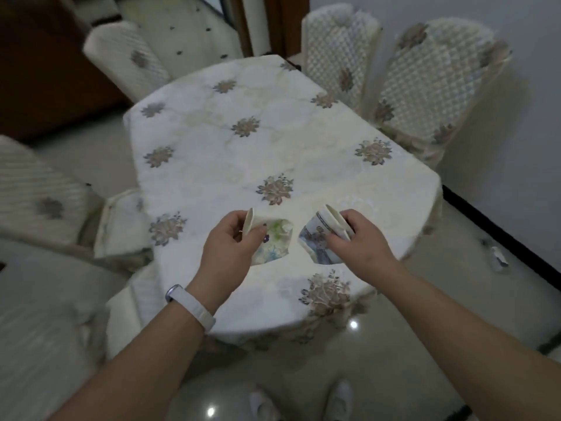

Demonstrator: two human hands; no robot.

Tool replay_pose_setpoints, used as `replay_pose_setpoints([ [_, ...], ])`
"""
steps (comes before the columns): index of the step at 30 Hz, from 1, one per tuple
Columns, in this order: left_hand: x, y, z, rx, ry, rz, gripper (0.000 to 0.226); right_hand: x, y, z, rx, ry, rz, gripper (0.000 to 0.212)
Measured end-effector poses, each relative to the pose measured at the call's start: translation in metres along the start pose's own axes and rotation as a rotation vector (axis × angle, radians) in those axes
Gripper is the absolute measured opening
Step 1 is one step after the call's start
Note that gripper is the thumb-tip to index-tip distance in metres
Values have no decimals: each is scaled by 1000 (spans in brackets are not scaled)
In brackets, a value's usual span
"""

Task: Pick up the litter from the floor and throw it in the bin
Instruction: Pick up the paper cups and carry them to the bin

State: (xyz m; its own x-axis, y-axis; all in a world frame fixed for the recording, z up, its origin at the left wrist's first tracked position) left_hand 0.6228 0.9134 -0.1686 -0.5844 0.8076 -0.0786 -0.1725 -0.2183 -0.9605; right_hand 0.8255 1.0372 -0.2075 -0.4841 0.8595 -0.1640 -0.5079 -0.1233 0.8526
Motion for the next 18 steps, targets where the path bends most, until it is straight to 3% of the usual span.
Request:
replay_pose_setpoints([
  [4,-30,9,93,-39,-197,0,13,3,67,-77,-43,167,142,9],
  [10,-86,24,209,-114,-392,-6,13,-31,148,-166,-100,286,267,12],
  [18,-183,71,382,-118,-558,-22,11,-110,254,-315,-180,386,438,14],
])
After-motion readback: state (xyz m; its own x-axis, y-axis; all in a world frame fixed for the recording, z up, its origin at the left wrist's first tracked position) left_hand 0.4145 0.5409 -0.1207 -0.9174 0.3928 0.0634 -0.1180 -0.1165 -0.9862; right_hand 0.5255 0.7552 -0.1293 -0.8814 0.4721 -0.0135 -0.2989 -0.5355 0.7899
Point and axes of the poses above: each hand's wrist, its own x-axis towards the middle knuckle, its own z-axis out of the back of the hand, y = z × x, the point moved 10 cm from there along x, towards the middle knuckle, and after that the axes turned 2 degrees about -z, right-handed, at the moved point
